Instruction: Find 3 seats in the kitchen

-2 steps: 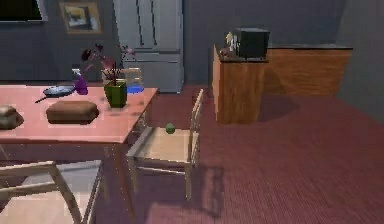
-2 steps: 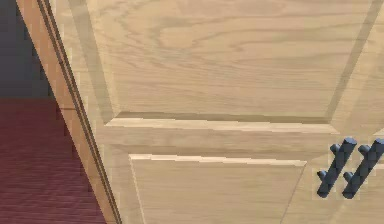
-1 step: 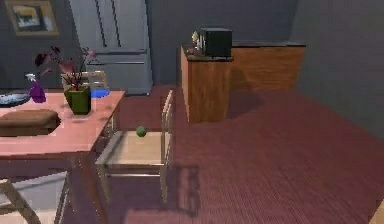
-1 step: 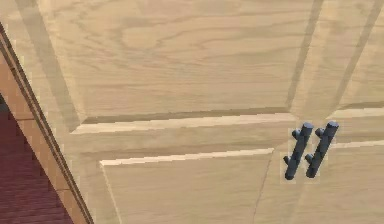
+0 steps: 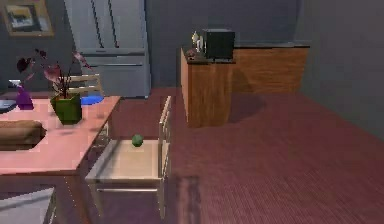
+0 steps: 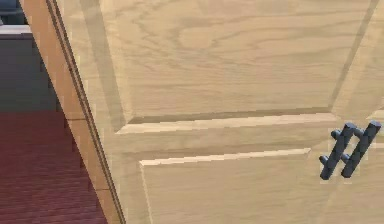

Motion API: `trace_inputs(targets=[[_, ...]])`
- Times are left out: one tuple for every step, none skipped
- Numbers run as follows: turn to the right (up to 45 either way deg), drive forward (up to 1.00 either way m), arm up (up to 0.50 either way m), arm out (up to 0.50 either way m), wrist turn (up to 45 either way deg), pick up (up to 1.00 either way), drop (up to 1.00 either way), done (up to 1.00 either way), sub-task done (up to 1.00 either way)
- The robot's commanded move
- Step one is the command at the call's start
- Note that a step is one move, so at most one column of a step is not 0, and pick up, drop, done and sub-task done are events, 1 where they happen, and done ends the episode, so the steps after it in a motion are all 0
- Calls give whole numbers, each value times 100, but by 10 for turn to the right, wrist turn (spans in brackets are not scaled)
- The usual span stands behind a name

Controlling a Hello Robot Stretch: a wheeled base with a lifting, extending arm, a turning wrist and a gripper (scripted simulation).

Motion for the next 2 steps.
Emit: trace_inputs(targets=[[-450, 0, 0, 0, 0, 0, 0, 0, 0], [-120, 0, 0, 0, 0, 0, 0, 0, 0]])
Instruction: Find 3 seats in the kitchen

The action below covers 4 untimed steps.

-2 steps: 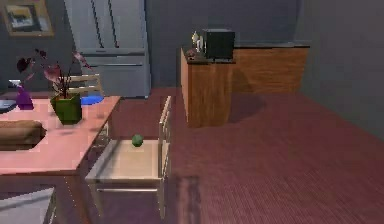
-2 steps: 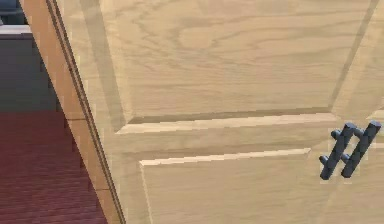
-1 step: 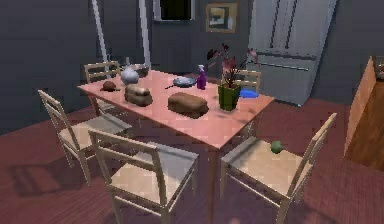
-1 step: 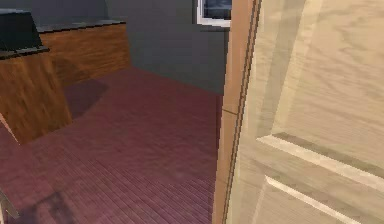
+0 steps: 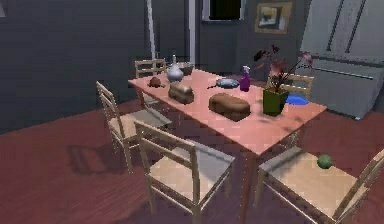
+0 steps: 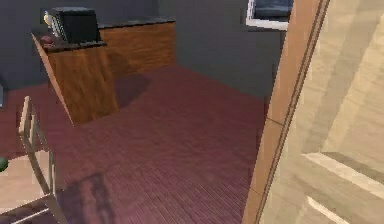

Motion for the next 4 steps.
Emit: trace_inputs(targets=[[0, 0, 0, 0, 0, 0, 0, 0, 100], [450, 0, 0, 0, 0, 0, 0, 0, 0], [30, 0, 0, 0, 0, 0, 0, 0, 0], [0, 30, 0, 0, 0, 0, 0, 0, 0]])
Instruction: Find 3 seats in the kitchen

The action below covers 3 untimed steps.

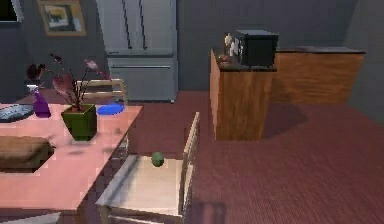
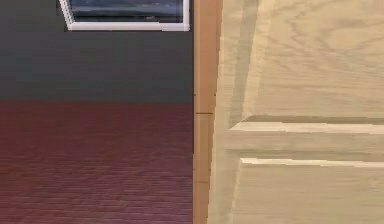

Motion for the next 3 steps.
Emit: trace_inputs(targets=[[-120, 0, 0, 0, 0, 0, 0, 0, 0], [0, 0, 0, 0, 0, 0, 0, 0, 100], [-450, 0, 0, 0, 0, 0, 0, 0, 0]])
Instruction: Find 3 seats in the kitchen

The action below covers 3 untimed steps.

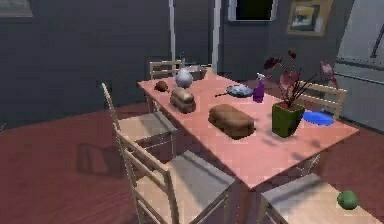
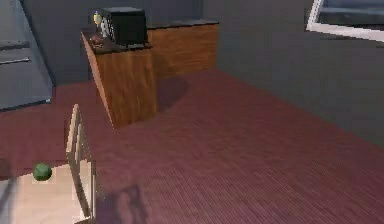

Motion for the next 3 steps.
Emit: trace_inputs(targets=[[-450, 0, 0, 0, 0, 0, 0, 0, 0], [-240, 0, 0, 0, 0, 0, 0, 0, 0], [0, 60, 0, 0, 0, 0, 0, 0, 0]])
